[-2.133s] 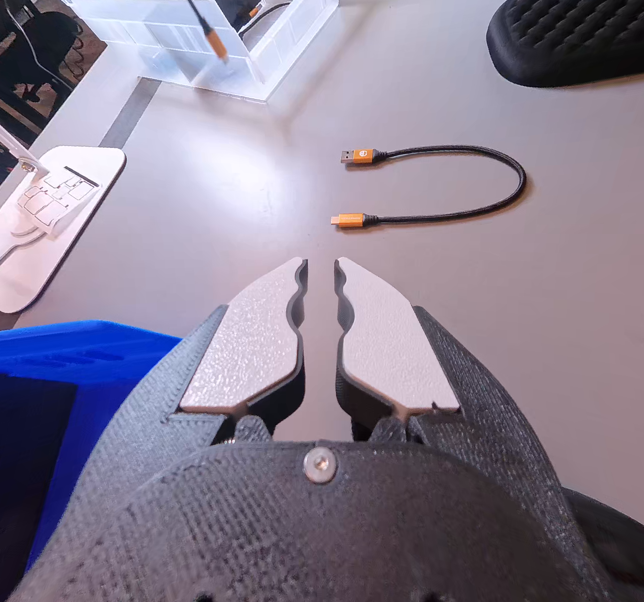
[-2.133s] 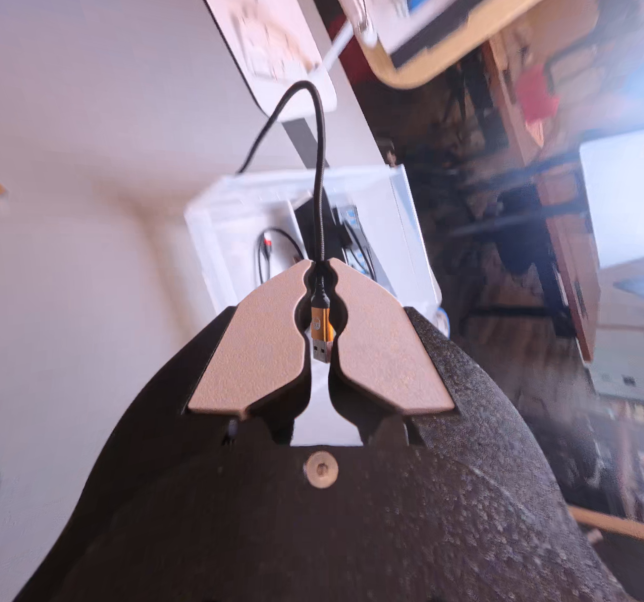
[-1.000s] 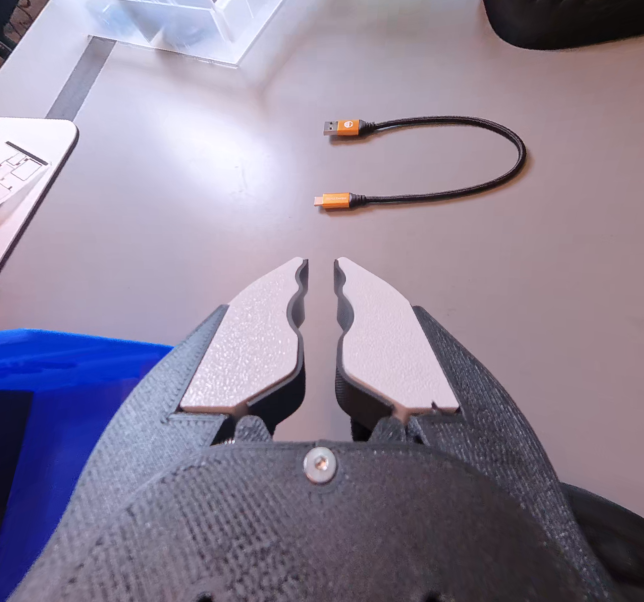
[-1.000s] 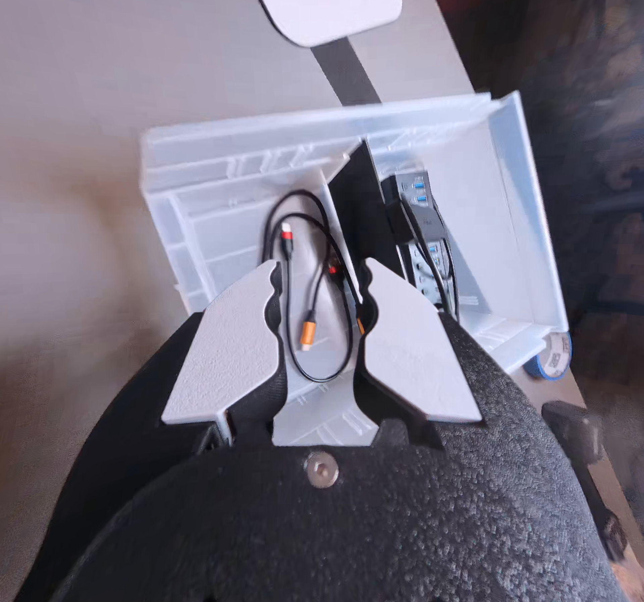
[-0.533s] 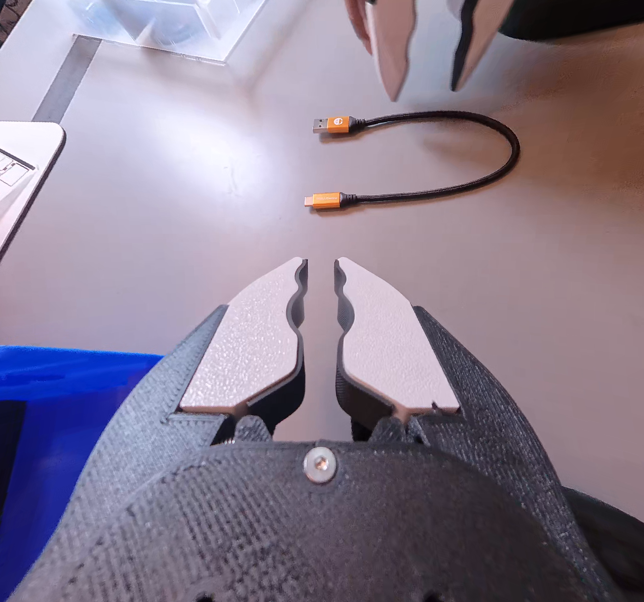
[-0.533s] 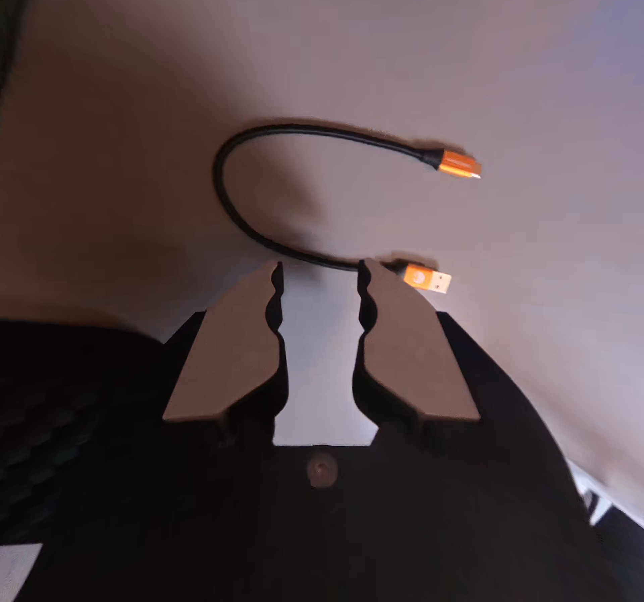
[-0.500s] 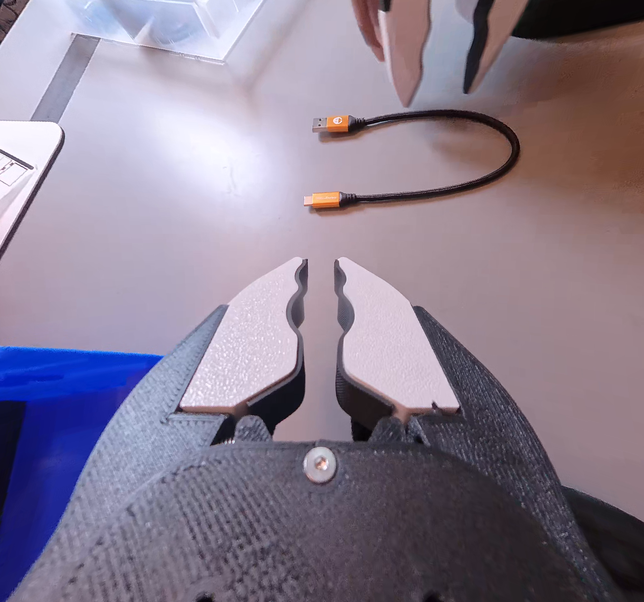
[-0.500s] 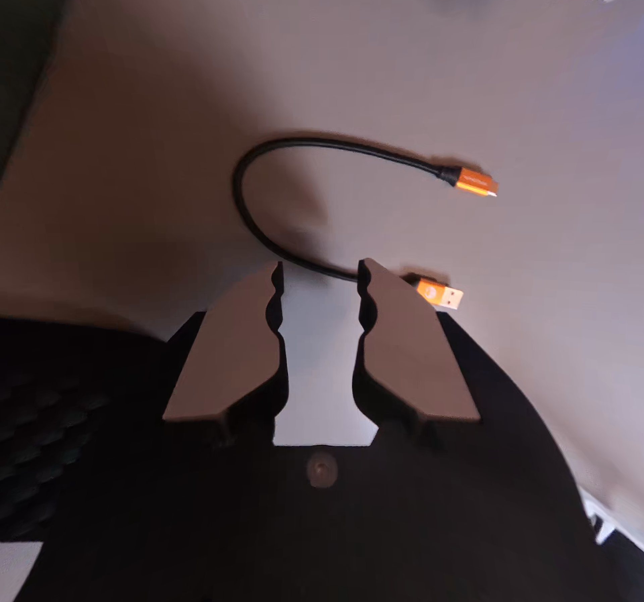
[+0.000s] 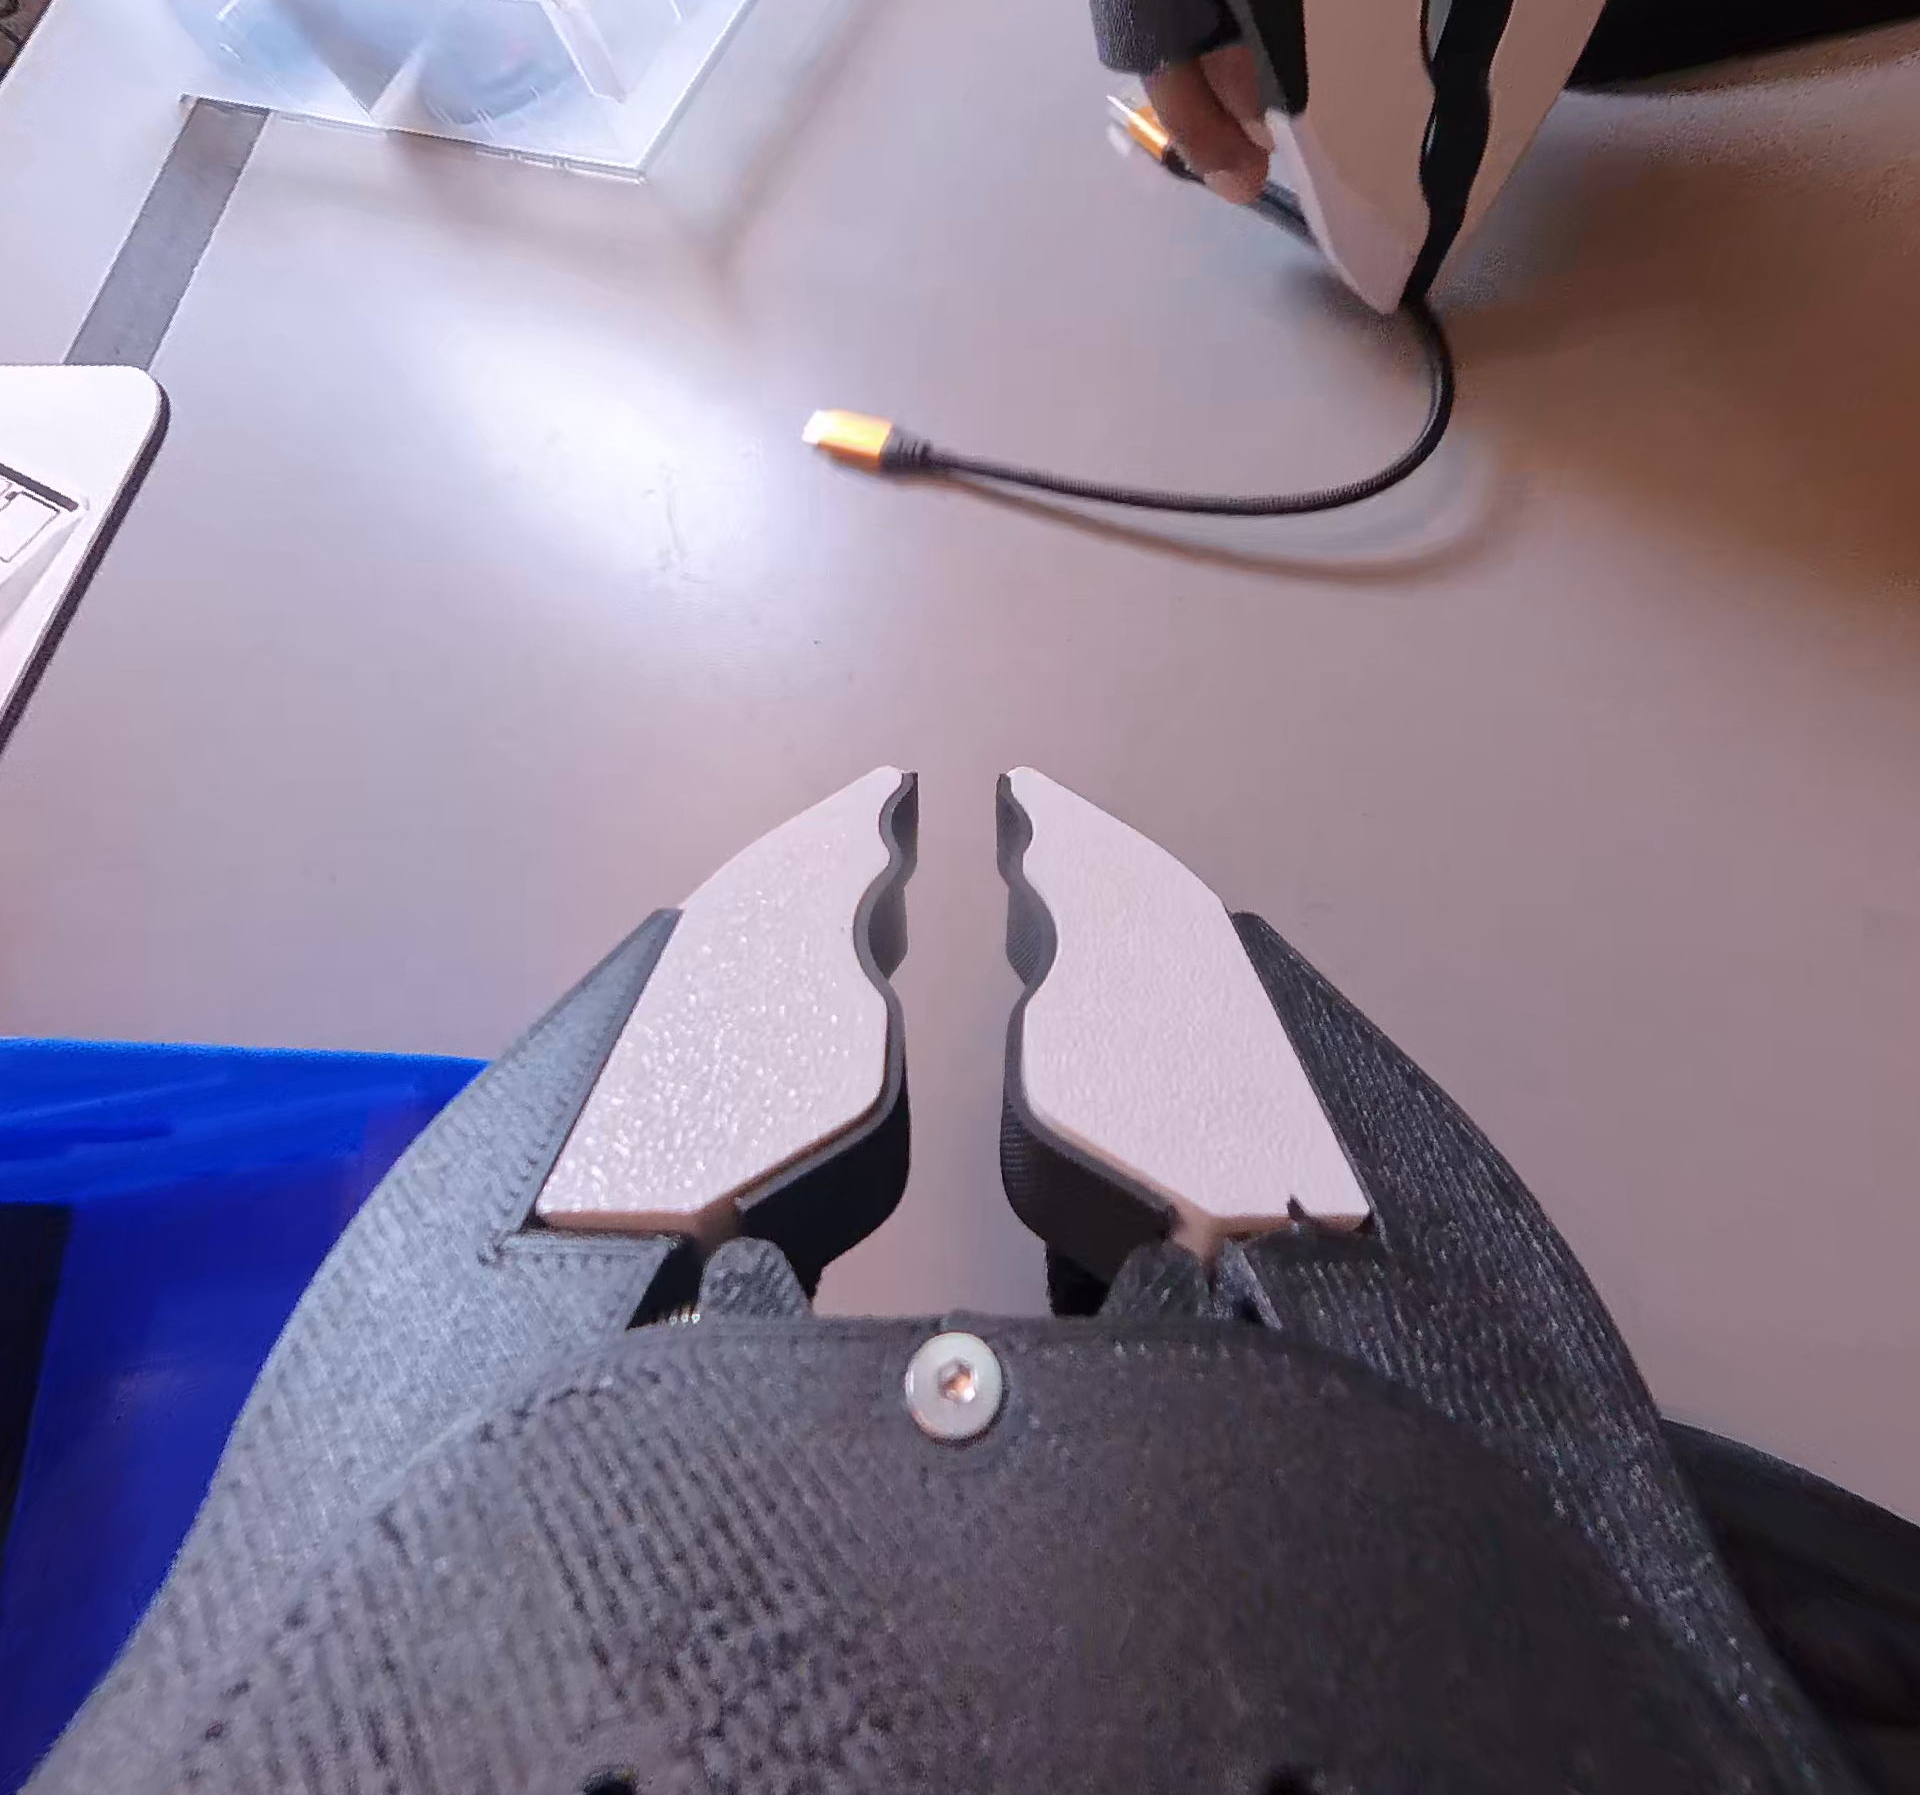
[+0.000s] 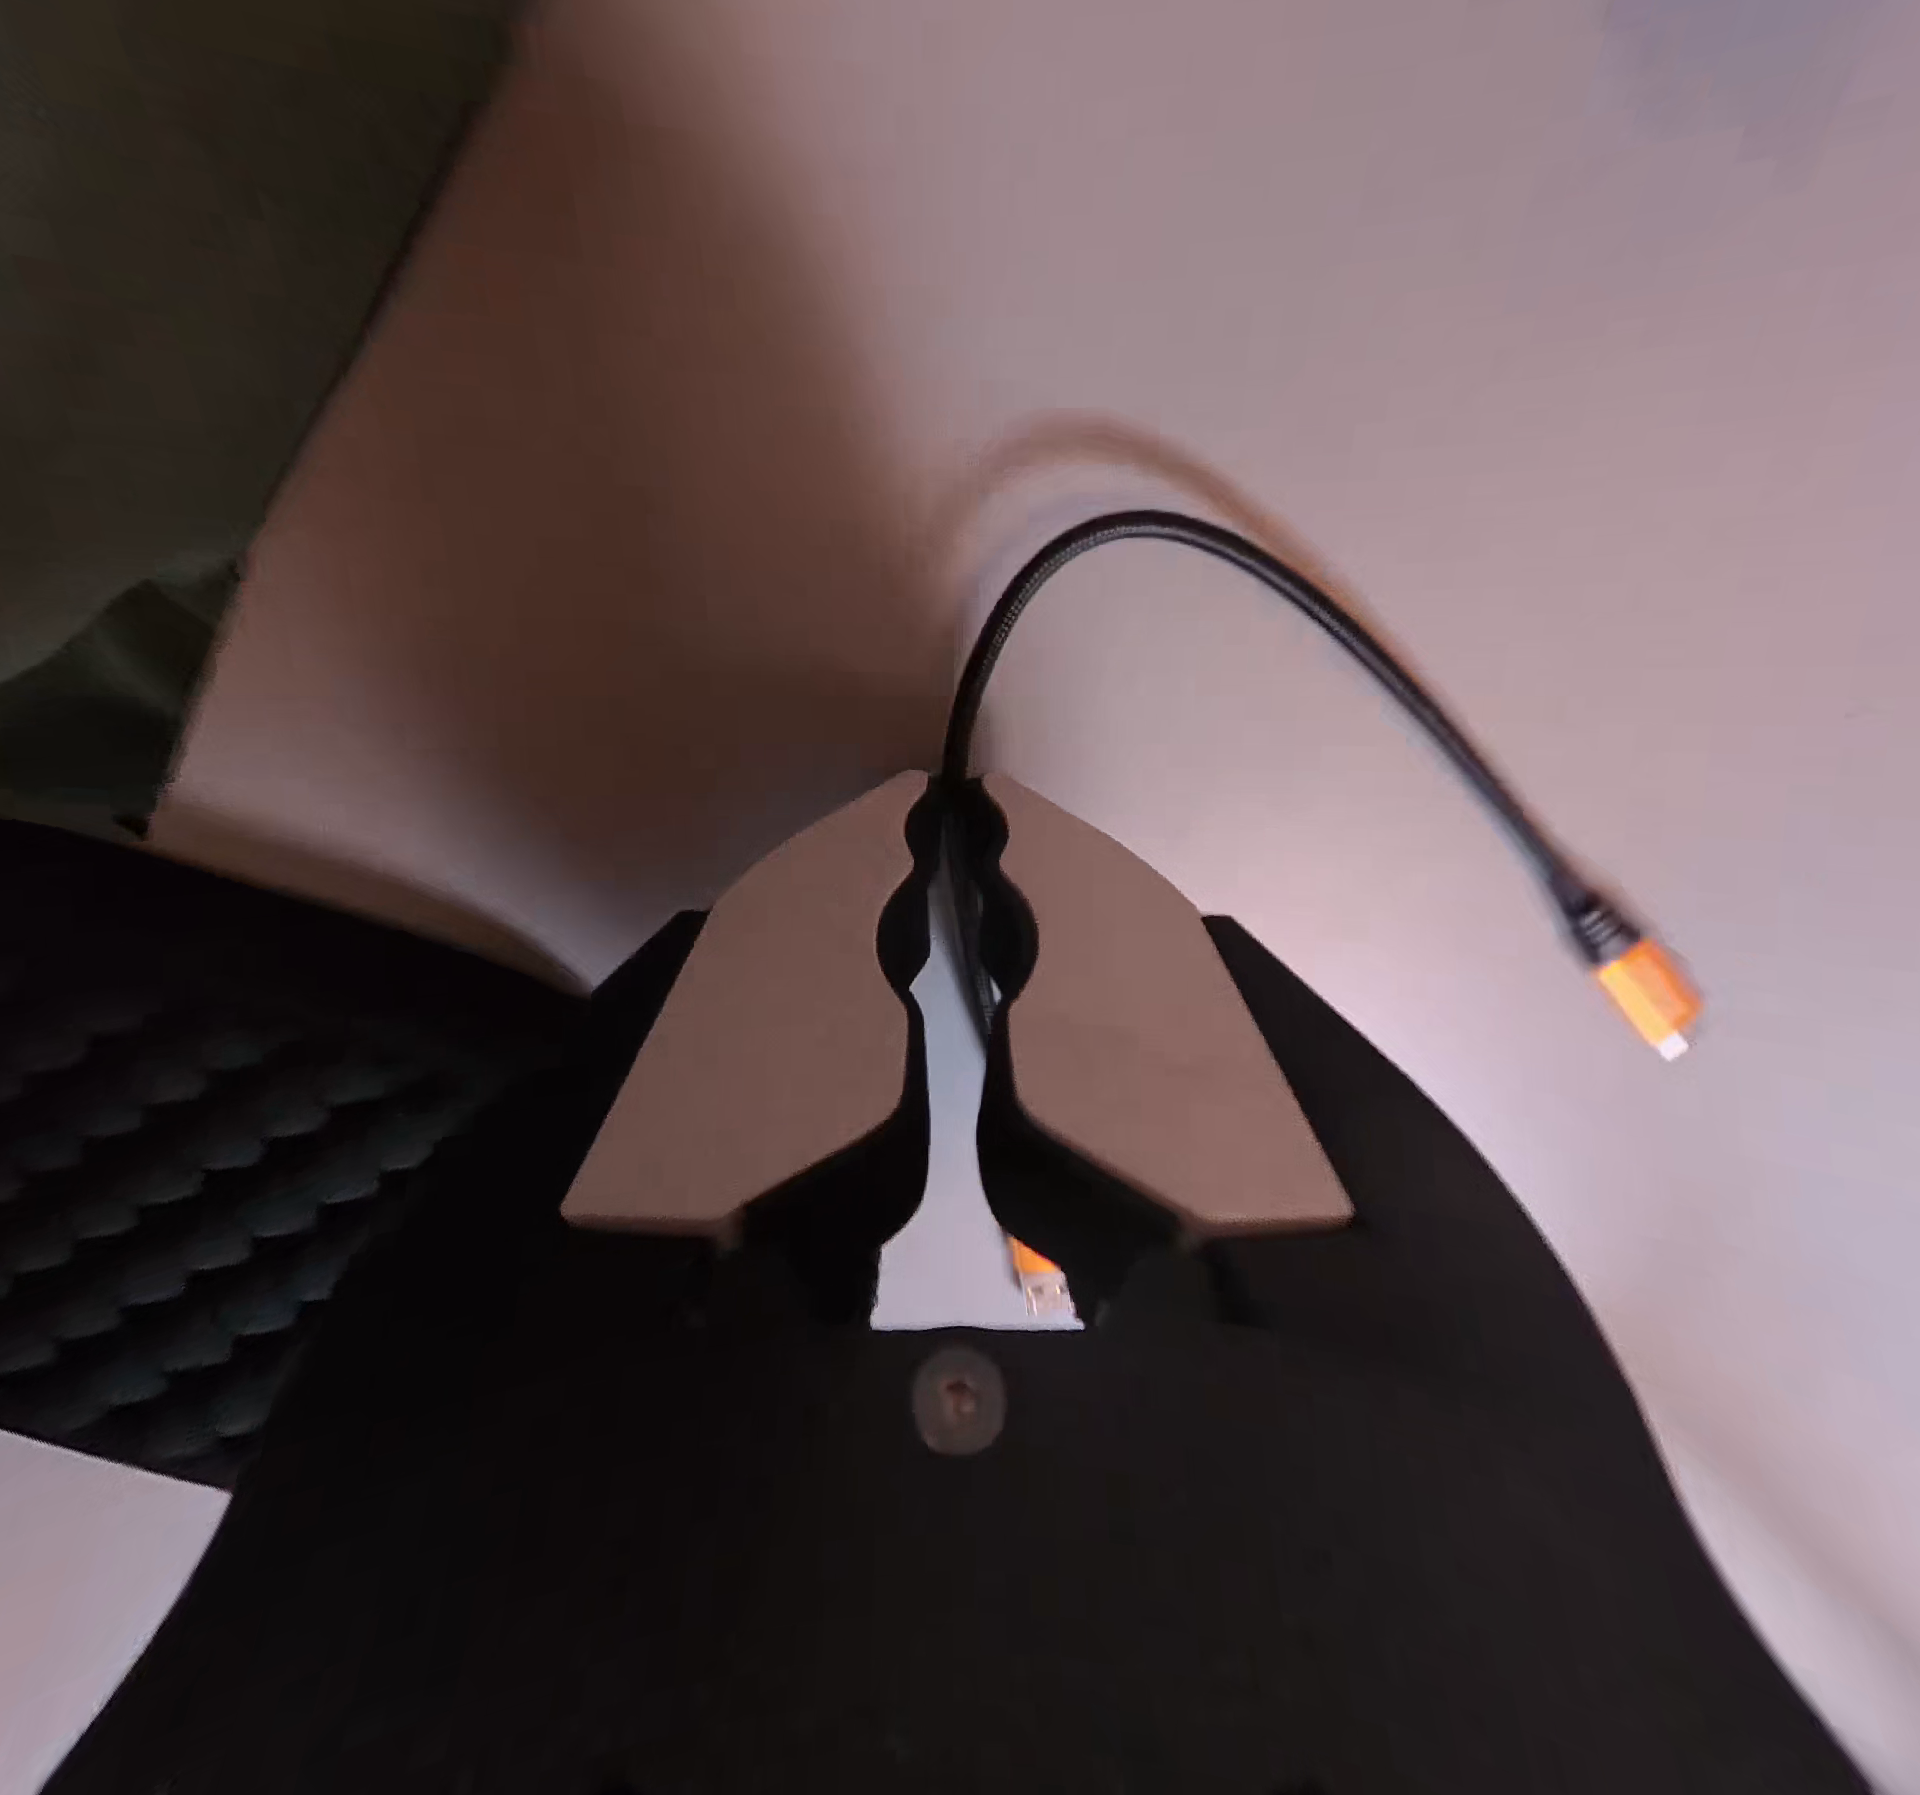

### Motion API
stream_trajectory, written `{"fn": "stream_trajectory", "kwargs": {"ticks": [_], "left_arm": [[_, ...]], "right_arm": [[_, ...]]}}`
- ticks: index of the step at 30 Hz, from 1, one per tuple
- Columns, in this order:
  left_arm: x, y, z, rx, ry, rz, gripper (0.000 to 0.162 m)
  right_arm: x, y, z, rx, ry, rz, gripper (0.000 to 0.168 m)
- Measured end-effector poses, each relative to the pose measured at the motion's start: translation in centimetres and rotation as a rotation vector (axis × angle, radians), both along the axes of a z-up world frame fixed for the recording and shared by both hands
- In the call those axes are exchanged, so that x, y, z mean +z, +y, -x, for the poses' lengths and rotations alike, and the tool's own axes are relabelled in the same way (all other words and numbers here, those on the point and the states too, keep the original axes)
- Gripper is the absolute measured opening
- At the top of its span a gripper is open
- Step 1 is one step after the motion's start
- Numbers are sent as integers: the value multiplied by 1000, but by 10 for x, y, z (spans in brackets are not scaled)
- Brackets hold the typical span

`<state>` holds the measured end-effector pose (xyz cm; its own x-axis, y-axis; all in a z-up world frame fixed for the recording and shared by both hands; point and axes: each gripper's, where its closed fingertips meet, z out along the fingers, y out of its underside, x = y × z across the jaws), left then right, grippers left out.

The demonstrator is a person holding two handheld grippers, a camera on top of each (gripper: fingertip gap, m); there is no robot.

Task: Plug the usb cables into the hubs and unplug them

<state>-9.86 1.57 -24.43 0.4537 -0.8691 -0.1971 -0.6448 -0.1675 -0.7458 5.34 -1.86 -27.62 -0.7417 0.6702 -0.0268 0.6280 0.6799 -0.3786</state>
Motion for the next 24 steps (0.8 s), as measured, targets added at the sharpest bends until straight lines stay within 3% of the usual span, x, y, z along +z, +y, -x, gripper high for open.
{"fn": "stream_trajectory", "kwargs": {"ticks": [5,10,13,16,20,24], "left_arm": [[1,-1,1,2,-4,-5,14],[4,1,1,9,-11,-19,14],[10,3,2,19,-25,-41,14],[14,5,4,30,-39,-52,14],[13,6,4,34,-42,-50,14],[12,6,4,37,-38,-49,14]], "right_arm": [[76,18,11,-161,249,118,4],[174,89,-6,-364,502,45,4],[204,145,-32,-514,529,-62,4],[195,191,-59,-651,421,-97,4],[136,253,-81,-822,229,-162,4],[89,311,-87,-927,190,-374,10]]}}
